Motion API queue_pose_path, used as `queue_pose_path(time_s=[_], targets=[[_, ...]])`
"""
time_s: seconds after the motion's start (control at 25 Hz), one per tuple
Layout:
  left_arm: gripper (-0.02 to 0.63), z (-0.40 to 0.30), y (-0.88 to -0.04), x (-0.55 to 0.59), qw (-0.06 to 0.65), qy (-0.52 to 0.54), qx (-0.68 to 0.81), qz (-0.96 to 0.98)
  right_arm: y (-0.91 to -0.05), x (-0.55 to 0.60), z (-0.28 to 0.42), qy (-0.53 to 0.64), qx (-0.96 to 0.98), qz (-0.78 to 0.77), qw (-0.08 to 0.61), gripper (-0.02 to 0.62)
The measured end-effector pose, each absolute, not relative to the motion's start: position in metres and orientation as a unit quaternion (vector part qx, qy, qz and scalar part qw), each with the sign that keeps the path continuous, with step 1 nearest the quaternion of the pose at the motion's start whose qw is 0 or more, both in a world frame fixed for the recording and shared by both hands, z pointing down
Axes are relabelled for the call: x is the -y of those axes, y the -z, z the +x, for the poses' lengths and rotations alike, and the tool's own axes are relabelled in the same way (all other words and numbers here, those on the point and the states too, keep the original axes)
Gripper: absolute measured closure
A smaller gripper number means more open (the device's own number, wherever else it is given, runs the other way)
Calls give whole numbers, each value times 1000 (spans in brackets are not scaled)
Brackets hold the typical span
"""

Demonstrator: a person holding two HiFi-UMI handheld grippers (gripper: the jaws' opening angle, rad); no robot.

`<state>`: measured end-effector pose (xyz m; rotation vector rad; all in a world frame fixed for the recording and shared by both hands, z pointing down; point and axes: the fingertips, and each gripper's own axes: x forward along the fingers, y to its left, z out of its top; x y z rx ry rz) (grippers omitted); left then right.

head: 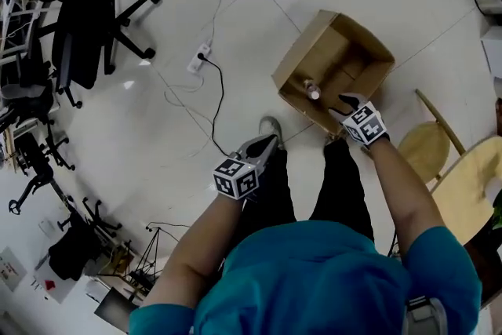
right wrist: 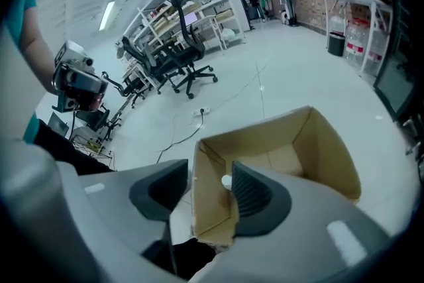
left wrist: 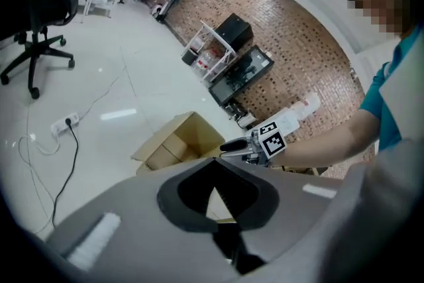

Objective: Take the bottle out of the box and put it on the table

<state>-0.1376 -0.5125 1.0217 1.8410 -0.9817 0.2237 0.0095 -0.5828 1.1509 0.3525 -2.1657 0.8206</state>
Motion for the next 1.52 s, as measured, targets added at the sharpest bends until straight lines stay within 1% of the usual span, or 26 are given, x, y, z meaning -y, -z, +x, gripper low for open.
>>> queue_pose_path(time_s=[0.16, 0.36, 0.56, 0.76, 0.96, 1.08, 1.28, 1.36, 1.52], targets=[[606, -123, -1111, 514, 535, -95, 386, 746, -1255, 565, -6, -320, 835, 109, 435, 366], [606, -118, -1216, 511, 545, -123, 351, 751, -1390, 542, -22, -311, 815, 93, 480, 356], [606, -126, -1259, 514, 540, -125, 333, 763, -1476, 528, -26, -252, 805, 71, 533, 357], [606, -143, -1283, 501, 546, -126, 321, 764, -1509, 509, -45, -210, 798, 45, 563, 378], [606, -143, -1301, 490, 554, -122, 315, 761, -1538, 499, -49, -193, 787, 47, 584, 421], [606, -142, -1302, 487, 556, -118, 312, 762, -1548, 500, -51, -180, 781, 48, 595, 433], [606, -140, -1302, 489, 555, -116, 310, 763, -1552, 508, -51, -151, 779, 29, 608, 426], [606, -142, -1303, 490, 553, -117, 312, 764, -1550, 515, -51, -146, 779, 23, 609, 443], [606, -140, -1299, 496, 548, -115, 323, 763, -1538, 526, -44, -149, 775, 19, 614, 446]])
